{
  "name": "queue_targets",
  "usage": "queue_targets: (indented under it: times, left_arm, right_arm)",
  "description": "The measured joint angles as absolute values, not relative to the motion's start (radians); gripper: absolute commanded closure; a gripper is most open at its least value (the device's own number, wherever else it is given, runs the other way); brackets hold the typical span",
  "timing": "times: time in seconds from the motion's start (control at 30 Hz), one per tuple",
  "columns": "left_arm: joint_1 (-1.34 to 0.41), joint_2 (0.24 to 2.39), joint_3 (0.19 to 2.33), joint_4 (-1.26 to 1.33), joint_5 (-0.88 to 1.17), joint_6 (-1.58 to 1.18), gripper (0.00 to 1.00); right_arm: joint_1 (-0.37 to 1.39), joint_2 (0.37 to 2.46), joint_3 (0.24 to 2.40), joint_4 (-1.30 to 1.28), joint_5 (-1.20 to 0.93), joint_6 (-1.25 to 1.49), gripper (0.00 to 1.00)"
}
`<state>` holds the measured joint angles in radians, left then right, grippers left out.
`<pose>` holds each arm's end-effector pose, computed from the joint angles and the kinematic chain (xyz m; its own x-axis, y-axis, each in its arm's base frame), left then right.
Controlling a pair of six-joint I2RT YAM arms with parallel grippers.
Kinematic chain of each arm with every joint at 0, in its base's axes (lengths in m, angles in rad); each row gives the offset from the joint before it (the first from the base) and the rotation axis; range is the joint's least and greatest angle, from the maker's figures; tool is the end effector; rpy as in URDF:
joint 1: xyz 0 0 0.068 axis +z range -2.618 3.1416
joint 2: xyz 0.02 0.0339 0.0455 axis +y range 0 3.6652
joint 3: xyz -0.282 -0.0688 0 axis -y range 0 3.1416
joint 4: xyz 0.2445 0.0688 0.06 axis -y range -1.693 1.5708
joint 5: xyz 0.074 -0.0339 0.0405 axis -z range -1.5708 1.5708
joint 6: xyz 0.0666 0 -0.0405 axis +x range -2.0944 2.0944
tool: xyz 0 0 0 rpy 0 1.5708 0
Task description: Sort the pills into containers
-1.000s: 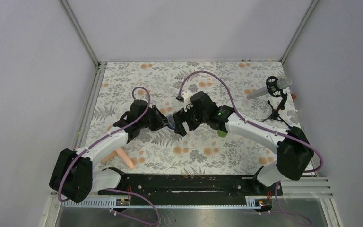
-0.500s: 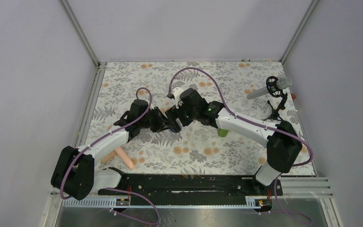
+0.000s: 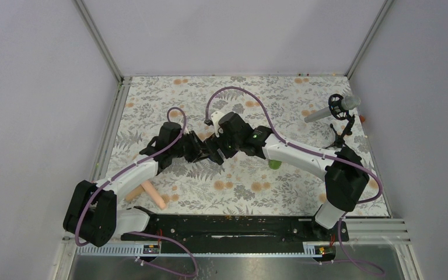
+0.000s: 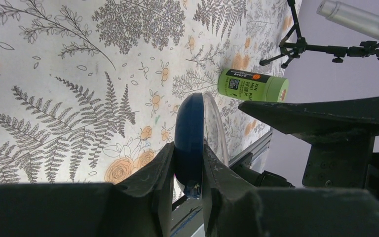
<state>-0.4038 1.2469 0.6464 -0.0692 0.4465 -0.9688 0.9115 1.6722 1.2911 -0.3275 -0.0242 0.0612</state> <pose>0.2379 -0.1329 0.2090 -0.8719 -0.4359 -0.2230 -0.0935 0.5954 -0.7980 0.2465 0.3208 0.2673 -0.4469 -0.4769 -0.7569 -0.7756 0.6282 0.0622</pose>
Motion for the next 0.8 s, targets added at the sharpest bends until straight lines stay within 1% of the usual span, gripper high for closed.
queue_targets:
  times: [0.17,0.3,0.37,0.47,0.57,0.63,0.7,0.8]
  left_arm:
    - [-0.392,1.246,0.646,-0.062,0.443,-0.955,1.00]
    - [-0.381,1.243,0.641,-0.062,0.430,-0.933,1.00]
    - [-0.377,1.230,0.630,-0.059,0.433,-0.925,1.00]
    - [-0.377,1.198,0.607,-0.055,0.449,-0.913,1.00]
    - [-0.377,1.171,0.585,-0.043,0.463,-0.909,1.00]
    - [-0.377,1.164,0.575,-0.033,0.463,-0.905,1.00]
    - [-0.377,1.164,0.564,-0.025,0.466,-0.905,1.00]
    - [-0.377,1.158,0.547,-0.003,0.466,-0.906,1.00]
  right_arm:
    - [0.925,1.671,1.299,-0.328,0.044,0.102,0.25]
    - [0.921,1.661,1.298,-0.333,0.089,0.160,0.32]
    - [0.907,1.652,1.298,-0.334,0.117,0.189,0.35]
    - [0.854,1.642,1.288,-0.332,0.144,0.243,0.37]
    - [0.801,1.634,1.260,-0.331,0.131,0.285,0.35]
    - [0.785,1.632,1.245,-0.320,0.088,0.308,0.27]
    - [0.778,1.627,1.229,-0.299,0.033,0.334,0.22]
    - [0.768,1.623,1.210,-0.270,-0.073,0.369,0.21]
